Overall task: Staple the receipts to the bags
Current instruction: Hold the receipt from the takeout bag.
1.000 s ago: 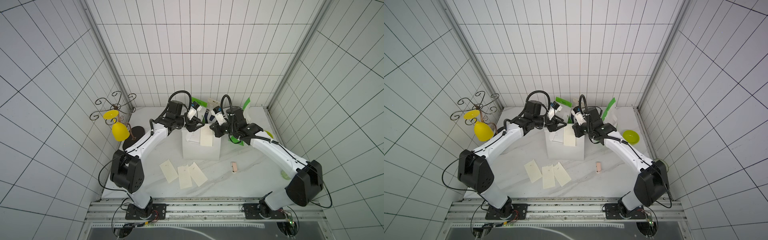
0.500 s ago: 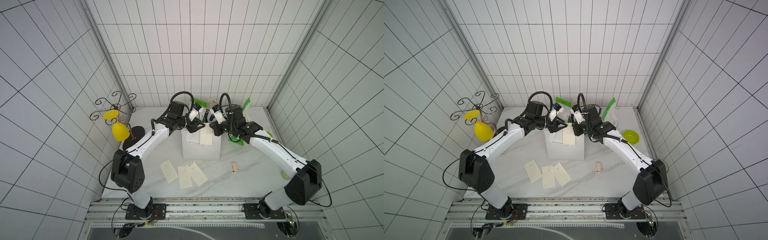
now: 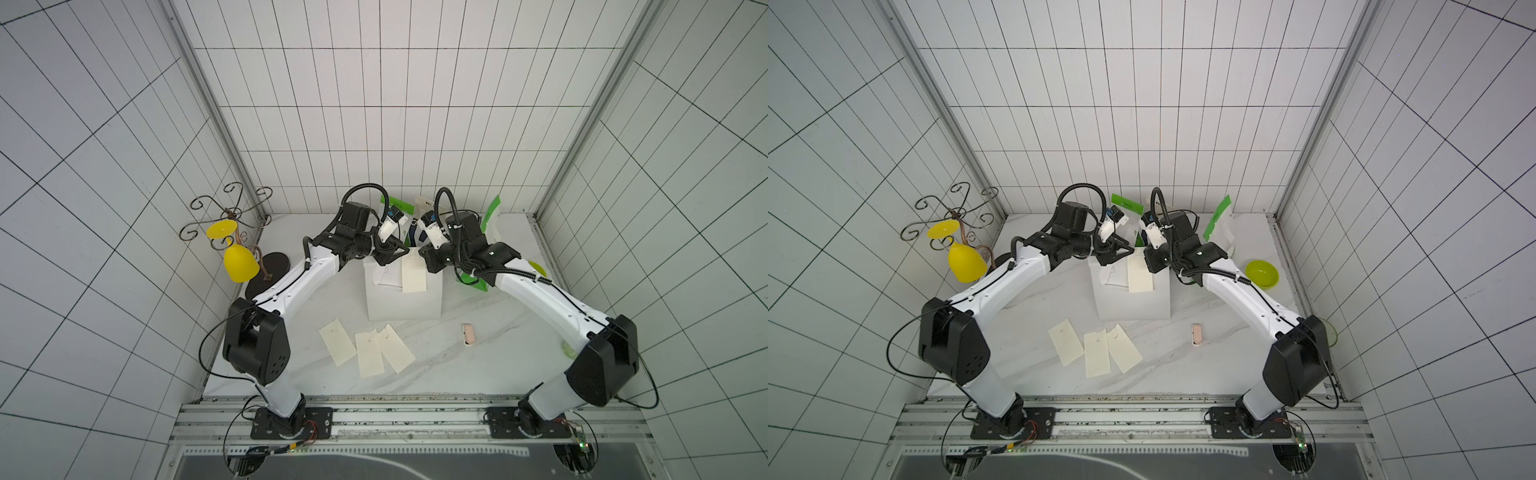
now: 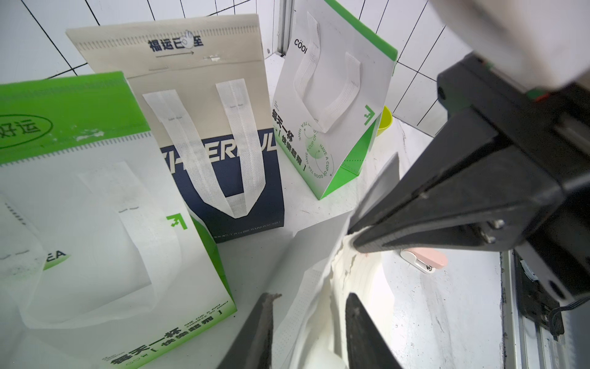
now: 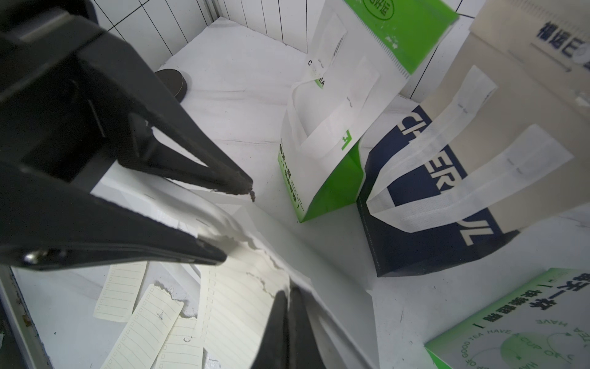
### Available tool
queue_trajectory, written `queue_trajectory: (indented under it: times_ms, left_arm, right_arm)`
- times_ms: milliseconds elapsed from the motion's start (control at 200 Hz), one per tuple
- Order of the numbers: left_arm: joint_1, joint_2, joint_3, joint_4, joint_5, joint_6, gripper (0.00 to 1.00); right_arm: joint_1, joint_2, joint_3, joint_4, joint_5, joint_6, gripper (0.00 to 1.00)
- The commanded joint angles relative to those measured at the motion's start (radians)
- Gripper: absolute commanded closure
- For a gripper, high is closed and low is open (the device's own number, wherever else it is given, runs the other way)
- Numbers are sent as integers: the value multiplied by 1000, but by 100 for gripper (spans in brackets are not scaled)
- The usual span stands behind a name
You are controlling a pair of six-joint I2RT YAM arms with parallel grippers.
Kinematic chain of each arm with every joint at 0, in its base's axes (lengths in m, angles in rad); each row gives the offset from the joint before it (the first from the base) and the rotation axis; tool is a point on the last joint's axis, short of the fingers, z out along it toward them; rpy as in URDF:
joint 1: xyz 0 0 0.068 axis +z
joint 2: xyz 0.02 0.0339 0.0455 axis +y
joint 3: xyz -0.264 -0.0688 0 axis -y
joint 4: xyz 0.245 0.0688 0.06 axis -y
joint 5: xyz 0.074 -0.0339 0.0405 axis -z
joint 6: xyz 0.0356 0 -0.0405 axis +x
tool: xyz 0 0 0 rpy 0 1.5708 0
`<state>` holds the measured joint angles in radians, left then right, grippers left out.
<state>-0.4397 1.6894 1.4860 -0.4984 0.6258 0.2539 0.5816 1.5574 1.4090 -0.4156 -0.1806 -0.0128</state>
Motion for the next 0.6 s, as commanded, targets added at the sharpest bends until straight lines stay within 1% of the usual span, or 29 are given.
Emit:
queue_trajectory:
  times_ms: [0,145,280,425,595]
  left_arm:
    - [-11,27,29,-32,-14,36,65]
    - [-14,30,31,-34,-21,38,67]
    - [-15,32,31,-35,-29,41,75]
    - [-17,33,31,-35,-32,43,76]
    - [-20,34,29,-31,-44,44,86]
  right_arm:
    - [17,10,128,-26,45,-36,100]
    - [23,13,130,-25,57,-42,100]
    - [26,18,132,-23,66,-44,100]
    - [28,18,130,-19,87,-47,100]
    - [29,15,114,-7,104,-38,100]
